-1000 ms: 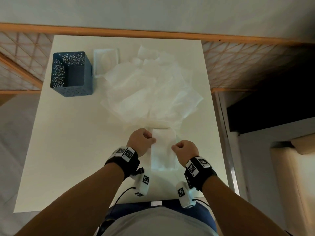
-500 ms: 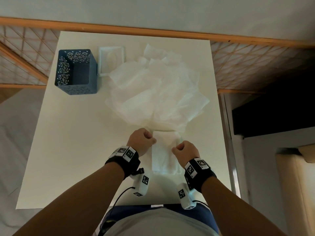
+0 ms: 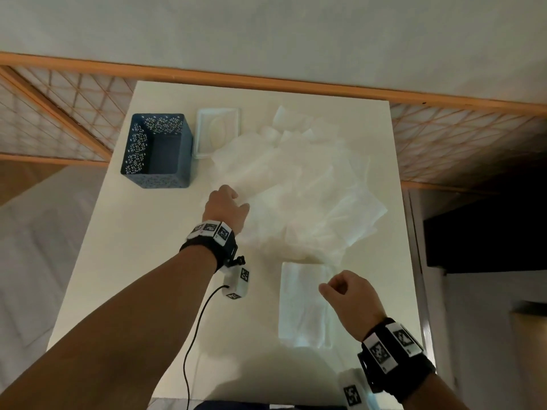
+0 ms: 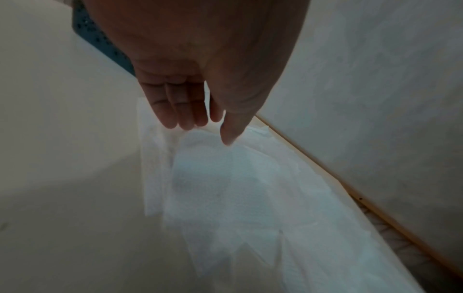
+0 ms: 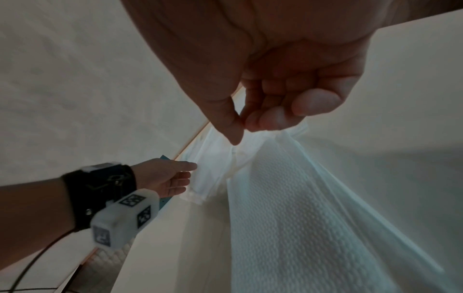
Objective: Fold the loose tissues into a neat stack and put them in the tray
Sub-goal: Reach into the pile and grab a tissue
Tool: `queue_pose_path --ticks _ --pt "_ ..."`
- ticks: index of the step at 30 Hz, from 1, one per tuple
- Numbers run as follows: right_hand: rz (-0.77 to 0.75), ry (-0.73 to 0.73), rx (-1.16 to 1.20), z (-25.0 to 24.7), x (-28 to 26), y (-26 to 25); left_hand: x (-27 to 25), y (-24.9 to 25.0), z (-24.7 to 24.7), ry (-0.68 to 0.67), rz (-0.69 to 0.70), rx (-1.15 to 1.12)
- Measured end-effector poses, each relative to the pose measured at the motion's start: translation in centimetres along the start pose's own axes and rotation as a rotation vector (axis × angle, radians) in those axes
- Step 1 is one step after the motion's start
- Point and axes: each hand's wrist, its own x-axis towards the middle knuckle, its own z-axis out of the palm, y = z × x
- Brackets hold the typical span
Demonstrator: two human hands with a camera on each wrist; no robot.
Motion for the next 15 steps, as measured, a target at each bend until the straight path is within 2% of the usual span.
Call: queue_pose_path --ticks 3,5,15 --pt "-0.033 -0.016 -0.008 -0.1 0.5 -0.5 1.3 0.2 0.2 -0.082 -0.021 0.163" --pt "-0.057 -0.022 -0.012 -0.1 1.1 -0.8 1.6 0.2 0.5 -0.088 0.006 0.197" --pt "-0.105 0.002 -0.042 -0.7 5.9 -5.2 -1.2 0.4 -0.7 -0.013 0.093 -0.015"
